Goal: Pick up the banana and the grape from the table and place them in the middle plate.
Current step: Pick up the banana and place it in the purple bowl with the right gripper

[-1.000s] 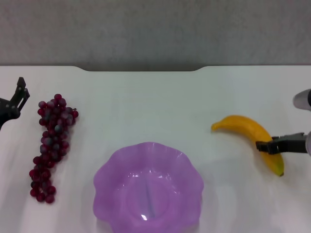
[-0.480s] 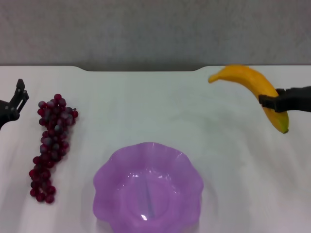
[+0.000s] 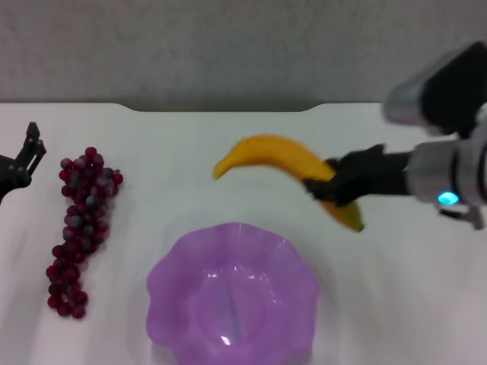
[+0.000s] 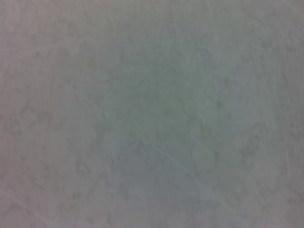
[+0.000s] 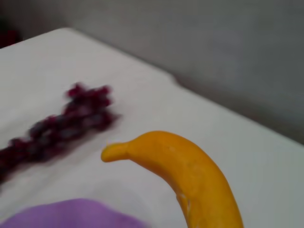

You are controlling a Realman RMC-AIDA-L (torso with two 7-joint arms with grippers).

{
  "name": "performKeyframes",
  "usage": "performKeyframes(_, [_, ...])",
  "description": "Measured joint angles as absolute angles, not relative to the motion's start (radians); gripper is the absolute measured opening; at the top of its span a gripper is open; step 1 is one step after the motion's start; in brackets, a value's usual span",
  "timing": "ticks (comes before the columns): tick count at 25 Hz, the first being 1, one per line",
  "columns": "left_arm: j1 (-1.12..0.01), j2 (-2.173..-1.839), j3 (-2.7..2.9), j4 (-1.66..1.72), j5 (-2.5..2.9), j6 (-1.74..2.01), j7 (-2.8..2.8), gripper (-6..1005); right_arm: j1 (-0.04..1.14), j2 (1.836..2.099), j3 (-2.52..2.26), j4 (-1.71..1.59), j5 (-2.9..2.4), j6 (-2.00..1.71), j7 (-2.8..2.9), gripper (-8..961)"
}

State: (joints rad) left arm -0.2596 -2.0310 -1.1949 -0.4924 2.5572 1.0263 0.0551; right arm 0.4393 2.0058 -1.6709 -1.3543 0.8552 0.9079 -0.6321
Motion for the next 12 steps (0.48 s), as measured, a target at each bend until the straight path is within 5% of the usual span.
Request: performKeyframes(12, [-0.263, -2.031, -1.195, -0.492, 2.557, 1.032, 0.055, 883, 0.481, 2.008, -1.875, -1.347, 0.861, 0.926, -0.562, 494])
